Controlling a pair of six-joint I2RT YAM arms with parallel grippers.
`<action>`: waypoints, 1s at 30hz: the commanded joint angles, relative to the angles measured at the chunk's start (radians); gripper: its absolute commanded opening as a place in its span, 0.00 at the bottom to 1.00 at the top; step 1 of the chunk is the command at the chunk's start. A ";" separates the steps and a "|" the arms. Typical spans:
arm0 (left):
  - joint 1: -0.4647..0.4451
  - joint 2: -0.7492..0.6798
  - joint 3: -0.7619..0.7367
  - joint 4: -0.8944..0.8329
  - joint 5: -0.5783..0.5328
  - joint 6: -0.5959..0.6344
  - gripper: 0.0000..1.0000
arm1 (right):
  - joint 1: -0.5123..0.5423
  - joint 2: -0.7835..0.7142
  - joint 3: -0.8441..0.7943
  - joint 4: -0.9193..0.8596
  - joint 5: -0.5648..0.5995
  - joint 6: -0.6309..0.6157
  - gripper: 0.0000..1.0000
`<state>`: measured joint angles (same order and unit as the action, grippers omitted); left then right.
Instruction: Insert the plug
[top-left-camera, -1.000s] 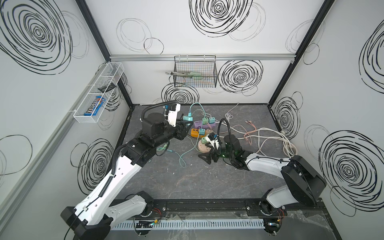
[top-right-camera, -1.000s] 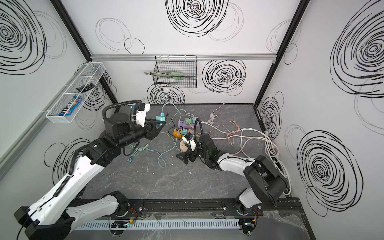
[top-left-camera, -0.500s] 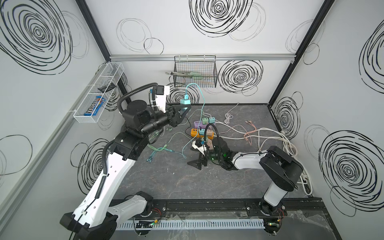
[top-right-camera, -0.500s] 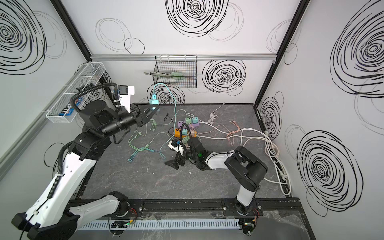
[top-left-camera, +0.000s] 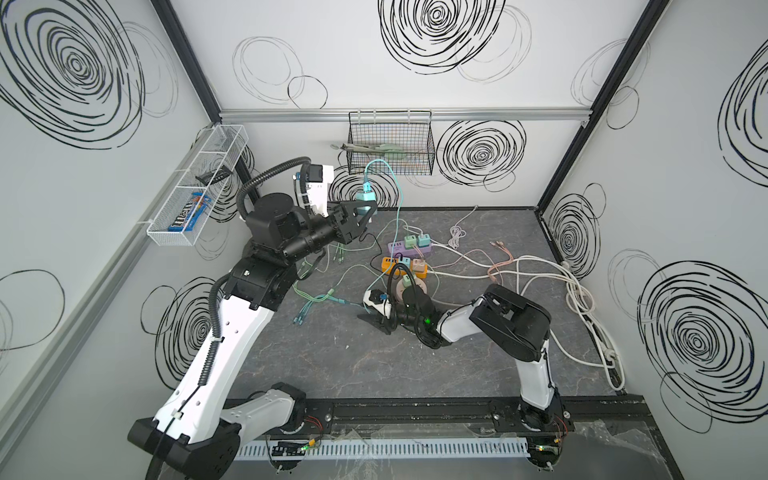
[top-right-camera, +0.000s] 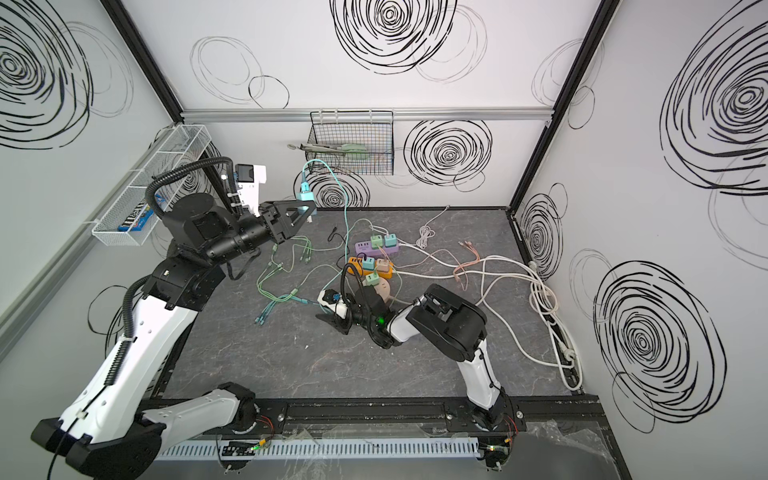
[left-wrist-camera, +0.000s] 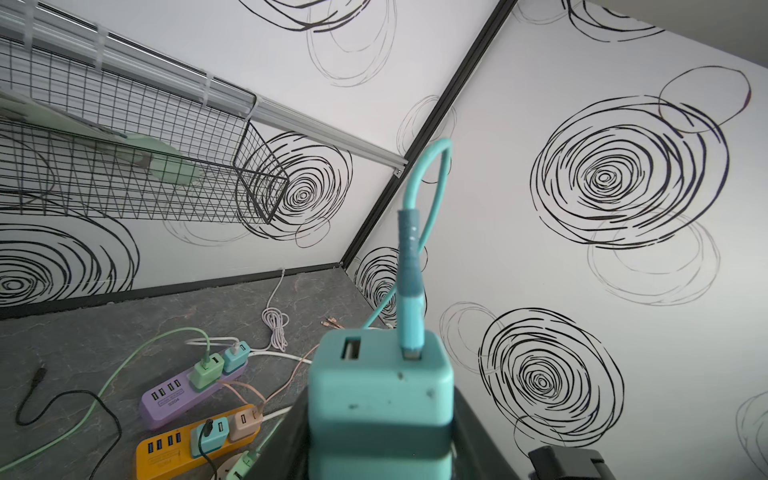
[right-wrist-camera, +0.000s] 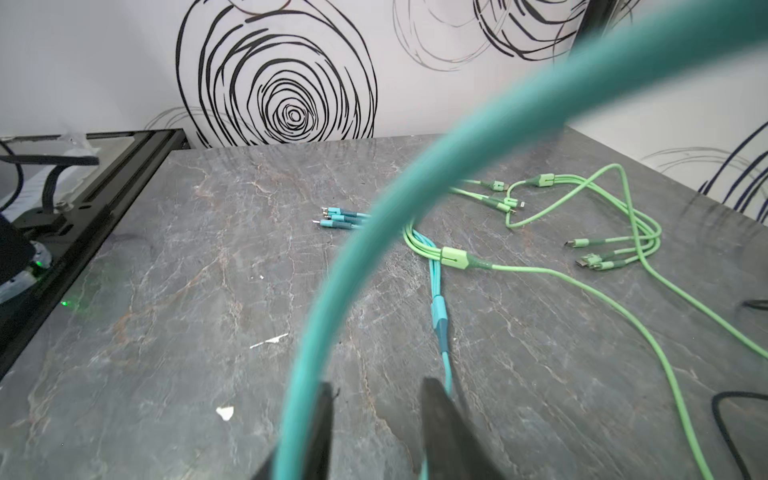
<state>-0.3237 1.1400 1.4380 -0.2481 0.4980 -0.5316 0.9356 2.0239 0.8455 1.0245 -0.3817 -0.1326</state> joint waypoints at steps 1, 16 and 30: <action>0.040 -0.038 -0.003 0.053 0.003 0.010 0.00 | 0.011 -0.039 -0.024 0.132 0.071 -0.020 0.22; 0.053 -0.064 -0.073 -0.066 -0.086 0.191 0.00 | -0.139 -0.738 -0.222 -0.530 0.003 0.019 0.00; -0.239 0.029 0.002 -0.069 -0.173 0.366 0.00 | -0.545 -1.152 -0.118 -0.884 -0.112 -0.004 0.00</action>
<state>-0.5072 1.1545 1.3888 -0.3523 0.3656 -0.2508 0.4404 0.9012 0.6811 0.2111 -0.5117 -0.1356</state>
